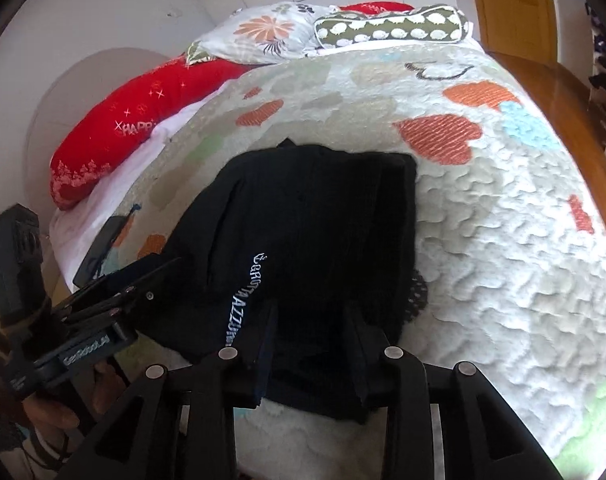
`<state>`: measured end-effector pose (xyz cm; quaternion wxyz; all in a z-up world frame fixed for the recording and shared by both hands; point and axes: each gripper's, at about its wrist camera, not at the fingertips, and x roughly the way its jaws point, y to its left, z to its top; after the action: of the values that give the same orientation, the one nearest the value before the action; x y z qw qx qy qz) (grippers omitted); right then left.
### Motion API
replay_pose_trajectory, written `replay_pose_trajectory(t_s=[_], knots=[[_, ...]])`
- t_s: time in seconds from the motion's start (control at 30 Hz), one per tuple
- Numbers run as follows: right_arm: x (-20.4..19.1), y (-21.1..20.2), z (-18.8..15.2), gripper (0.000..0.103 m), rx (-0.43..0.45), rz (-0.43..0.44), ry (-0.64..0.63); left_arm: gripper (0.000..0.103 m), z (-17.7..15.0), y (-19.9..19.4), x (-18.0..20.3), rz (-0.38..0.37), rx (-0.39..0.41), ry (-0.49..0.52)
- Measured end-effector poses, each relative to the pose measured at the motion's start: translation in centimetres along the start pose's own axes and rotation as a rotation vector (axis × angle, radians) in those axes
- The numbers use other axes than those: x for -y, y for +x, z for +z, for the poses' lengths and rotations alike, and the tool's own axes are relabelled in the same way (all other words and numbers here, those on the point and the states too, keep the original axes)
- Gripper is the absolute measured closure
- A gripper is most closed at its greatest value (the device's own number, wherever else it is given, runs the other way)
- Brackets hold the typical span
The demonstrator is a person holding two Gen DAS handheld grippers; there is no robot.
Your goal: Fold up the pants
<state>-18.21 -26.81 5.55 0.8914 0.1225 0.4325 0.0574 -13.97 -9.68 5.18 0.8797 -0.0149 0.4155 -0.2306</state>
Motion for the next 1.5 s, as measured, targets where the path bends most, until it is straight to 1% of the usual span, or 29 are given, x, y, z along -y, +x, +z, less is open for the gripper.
replay_pose_trajectory(t_s=[0.07,0.13,0.23,0.27,0.3,0.37,0.4,0.43,0.5,0.53,0.57,0.6,0.63,0.7,0.77,0.87,0.93,1.0,1.07,1.17,1.27,1.4,1.5], knots=[[0.0,-0.5,-0.1,0.088,0.022,-0.015,-0.011,0.035,0.1,-0.1,0.3,0.008,0.005,0.012],[0.1,-1.8,-0.3,0.093,0.047,-0.012,-0.028,0.035,0.4,-0.1,0.6,0.005,0.001,0.021],[0.4,-4.2,-0.5,0.095,0.087,-0.028,-0.052,0.035,0.4,-0.4,1.5,-0.03,0.003,0.035],[0.4,-4.4,-0.7,0.097,0.091,-0.046,-0.063,0.035,0.2,-0.3,1.9,-0.03,0.003,0.048],[0.4,-4.3,-0.8,0.097,0.084,-0.063,-0.071,0.035,-0.1,0.0,2.5,-0.018,0.0,0.069],[0.8,-2.9,-1.1,0.097,0.046,-0.071,-0.054,0.031,-0.5,0.7,3.2,0.014,-0.003,0.106],[1.1,-1.9,-1.3,0.097,0.025,-0.071,-0.045,0.031,-0.7,0.9,3.3,0.017,-0.002,0.113],[1.2,-1.7,-1.4,0.097,0.024,-0.07,-0.039,0.031,-0.7,0.8,3.3,0.021,-0.002,0.117],[1.8,-2.5,-1.0,0.097,0.031,-0.039,0.007,0.031,-0.5,0.5,2.9,0.006,-0.013,0.105],[2.2,-2.9,-0.8,0.095,0.031,-0.037,0.03,0.031,-0.3,0.2,2.6,-0.001,-0.018,0.093],[2.4,-3.6,-0.5,0.094,0.039,-0.063,0.045,0.031,0.0,-0.1,2.4,0.005,-0.015,0.084],[2.5,-4.4,-0.2,0.091,0.066,-0.1,0.044,0.031,0.4,-0.6,2.2,0.021,0.003,0.085],[2.4,-5.0,0.1,0.091,0.091,-0.111,0.037,0.031,0.8,-0.9,2.1,0.036,0.025,0.088],[1.8,-5.8,1.0,0.091,0.132,-0.077,0.027,0.031,1.4,-1.0,2.0,0.056,0.038,0.095],[1.0,-5.5,1.9,0.091,0.149,-0.048,0.012,0.031,2.0,-0.4,1.9,0.078,0.033,0.097],[-0.3,-3.7,3.3,0.091,0.158,-0.041,-0.01,0.031,2.5,0.6,1.7,0.119,0.029,0.108],[-1.0,-1.9,4.1,0.091,0.144,-0.018,-0.013,0.031,2.7,1.3,1.4,0.136,0.025,0.107],[-1.1,-0.1,4.9,0.091,0.125,-0.022,-0.019,0.031,2.8,1.7,1.1,0.13,0.019,0.097],[-0.5,1.8,5.5,0.091,0.099,-0.059,-0.009,0.031,2.9,2.0,1.1,0.129,0.021,0.099],[1.5,3.1,6.0,0.092,0.112,-0.124,0.039,0.029,2.9,2.5,1.5,0.128,0.024,0.109],[2.9,3.8,6.3,0.092,0.118,-0.101,0.077,0.029,3.0,2.9,1.8,0.128,0.024,0.113],[2.3,3.1,6.5,0.092,0.11,-0.115,0.051,0.029,3.0,2.7,2.0,0.14,0.023,0.111],[1.8,1.5,6.1,0.089,0.097,-0.11,0.063,0.029,2.9,2.3,2.0,0.15,0.016,0.11]])
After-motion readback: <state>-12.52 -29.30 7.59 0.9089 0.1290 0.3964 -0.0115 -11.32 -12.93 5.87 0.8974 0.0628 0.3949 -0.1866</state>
